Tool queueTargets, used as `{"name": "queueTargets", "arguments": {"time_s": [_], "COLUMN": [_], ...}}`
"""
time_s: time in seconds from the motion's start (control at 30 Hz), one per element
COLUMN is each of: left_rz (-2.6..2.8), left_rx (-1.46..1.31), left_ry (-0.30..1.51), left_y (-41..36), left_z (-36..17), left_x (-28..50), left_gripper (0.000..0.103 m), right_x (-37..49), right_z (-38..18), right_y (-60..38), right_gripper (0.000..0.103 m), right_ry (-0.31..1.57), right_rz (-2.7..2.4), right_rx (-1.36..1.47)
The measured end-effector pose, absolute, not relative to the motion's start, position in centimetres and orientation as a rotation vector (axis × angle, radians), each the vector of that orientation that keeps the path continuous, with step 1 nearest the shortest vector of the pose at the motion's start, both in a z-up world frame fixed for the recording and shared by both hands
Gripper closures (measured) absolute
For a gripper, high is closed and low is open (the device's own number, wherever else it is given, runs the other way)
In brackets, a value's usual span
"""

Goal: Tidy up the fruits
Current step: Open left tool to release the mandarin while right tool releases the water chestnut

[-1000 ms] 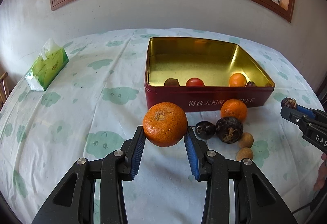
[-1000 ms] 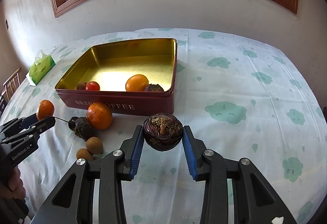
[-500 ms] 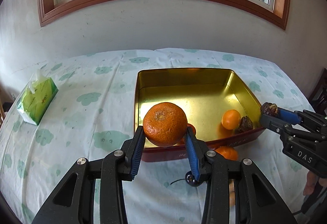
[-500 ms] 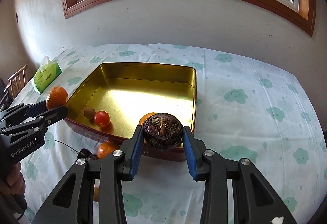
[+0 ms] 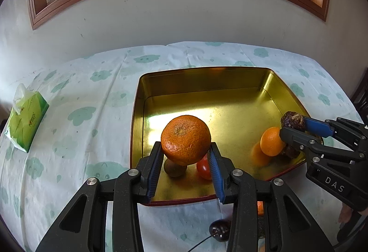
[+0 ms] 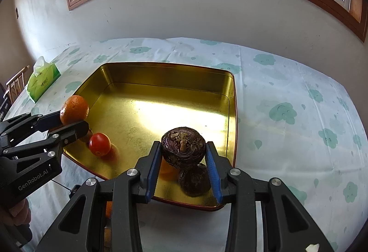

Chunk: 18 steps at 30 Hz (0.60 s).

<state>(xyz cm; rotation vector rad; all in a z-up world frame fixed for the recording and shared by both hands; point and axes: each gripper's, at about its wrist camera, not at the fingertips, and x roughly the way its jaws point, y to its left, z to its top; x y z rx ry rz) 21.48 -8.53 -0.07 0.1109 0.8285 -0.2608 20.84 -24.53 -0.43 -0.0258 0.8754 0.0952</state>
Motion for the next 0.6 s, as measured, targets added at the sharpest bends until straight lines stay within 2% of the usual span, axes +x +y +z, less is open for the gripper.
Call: {"name": "queueTargets", "arguments": {"time_s": [0.37,0.5,0.6], "left_rz": [-0.240,-0.230,-0.227], "left_rx": [0.120,0.121,0.123], "left_ry": [0.845,0.846,0.849], "left_y": [-8.74,-8.76,-8.78], "left_z": [-1.02,-1.02,-0.91], "left_x": [22.06,22.00,21.88], "left_gripper": [0.062,0.061,0.061], "right_x": [21.20,21.06,20.90], "right_z": [-0.92,-0.83,-0.70], "right_y": [-24.70,-24.68,-24.70], "right_gripper": [0.066,0.057,0.057], "right_ry": [0.876,0.873,0.870], "right_rz": [0.105,0.099,0.097], "right_rx": [0.017,0.018,0.020]}}
